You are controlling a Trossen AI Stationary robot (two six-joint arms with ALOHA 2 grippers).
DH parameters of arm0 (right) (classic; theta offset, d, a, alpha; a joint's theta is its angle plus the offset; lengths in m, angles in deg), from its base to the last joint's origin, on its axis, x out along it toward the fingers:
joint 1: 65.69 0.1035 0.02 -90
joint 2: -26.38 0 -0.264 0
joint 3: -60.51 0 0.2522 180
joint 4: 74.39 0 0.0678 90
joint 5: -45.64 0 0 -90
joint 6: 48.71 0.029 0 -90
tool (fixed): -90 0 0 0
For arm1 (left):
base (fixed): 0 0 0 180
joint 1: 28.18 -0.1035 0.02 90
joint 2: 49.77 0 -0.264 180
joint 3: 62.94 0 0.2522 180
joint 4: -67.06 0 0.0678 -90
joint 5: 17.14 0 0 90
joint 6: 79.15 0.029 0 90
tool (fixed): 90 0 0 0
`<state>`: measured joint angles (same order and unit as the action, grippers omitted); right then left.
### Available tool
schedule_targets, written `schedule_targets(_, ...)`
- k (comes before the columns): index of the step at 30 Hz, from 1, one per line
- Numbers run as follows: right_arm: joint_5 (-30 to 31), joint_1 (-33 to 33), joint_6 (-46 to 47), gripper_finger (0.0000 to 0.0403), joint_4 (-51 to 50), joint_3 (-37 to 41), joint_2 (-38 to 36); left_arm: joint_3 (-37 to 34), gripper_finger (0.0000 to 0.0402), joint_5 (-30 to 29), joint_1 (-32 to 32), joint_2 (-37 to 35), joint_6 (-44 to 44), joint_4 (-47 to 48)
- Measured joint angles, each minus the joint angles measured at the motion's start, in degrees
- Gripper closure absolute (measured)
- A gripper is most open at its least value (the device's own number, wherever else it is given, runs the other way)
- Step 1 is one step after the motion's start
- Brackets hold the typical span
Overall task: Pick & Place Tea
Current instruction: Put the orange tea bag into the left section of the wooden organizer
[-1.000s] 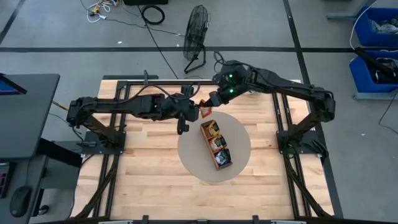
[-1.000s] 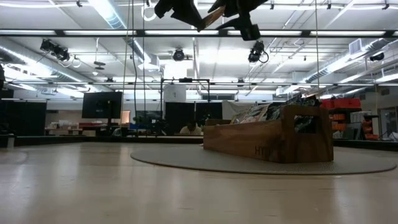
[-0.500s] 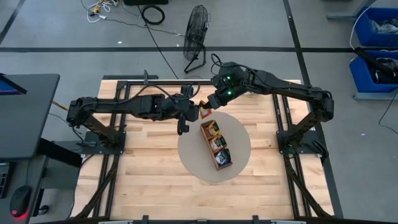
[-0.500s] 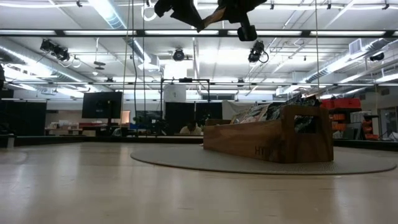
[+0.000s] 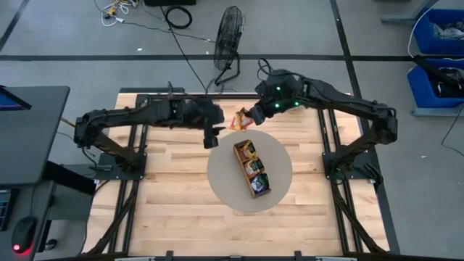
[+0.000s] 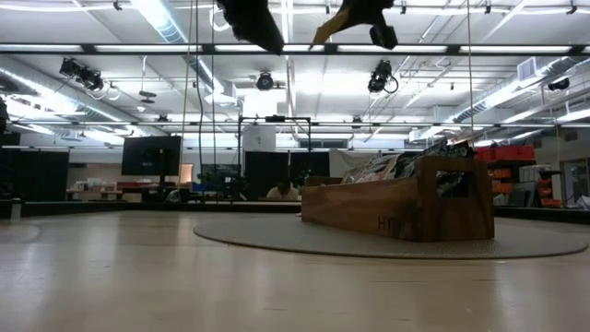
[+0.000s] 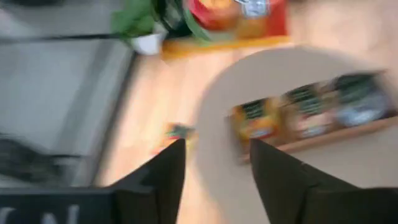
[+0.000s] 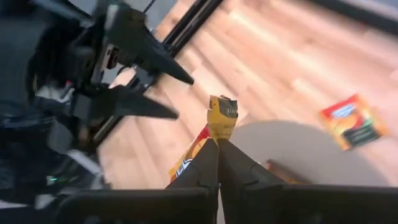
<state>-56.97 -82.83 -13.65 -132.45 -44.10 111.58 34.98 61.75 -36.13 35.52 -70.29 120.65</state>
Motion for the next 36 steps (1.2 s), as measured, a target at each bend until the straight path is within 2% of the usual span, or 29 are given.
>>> schedule_targets(3, 4.7, 2.1, -4.9, 0.0402, 0.0, 0.0, -1.4, 0.0, 0.019, 11.1, -3.5, -1.4, -5.5, -1.2)
schedule_targets(7, 13.4, 5.4, -9.9, 0.0402, 0.5, 0.0, -2.7, 0.0, 0.0169, 25.4, -8.4, -2.2, -10.9, -2.8)
schedule_targets(13, 26.1, 11.5, -17.1, 0.0403, 5.1, 0.0, -3.5, 0.0, 0.0166, 40.5, -13.8, -2.5, -17.3, -8.5)
schedule_targets(19, 35.7, 16.8, -25.0, 0.0403, 9.6, 0.0, -3.8, 0.0, 0.0165, 43.7, -17.6, -2.5, -22.2, -14.1)
schedule_targets(26, 38.4, 18.9, -28.8, 0.0403, 16.6, 0.0, -3.8, 0.0, 0.0165, 53.8, -19.5, -2.5, -31.2, -25.5)
schedule_targets(30, 40.7, 18.9, -30.4, 0.0403, 21.0, 0.0, -3.8, 0.0, 0.0165, 53.9, -19.5, -2.5, -32.5, -26.6)
schedule_targets(36, 40.0, 18.9, -32.6, 0.0403, 27.2, 0.0, -3.2, 0.0, 0.0165, 53.2, -19.5, -2.5, -33.8, -26.8)
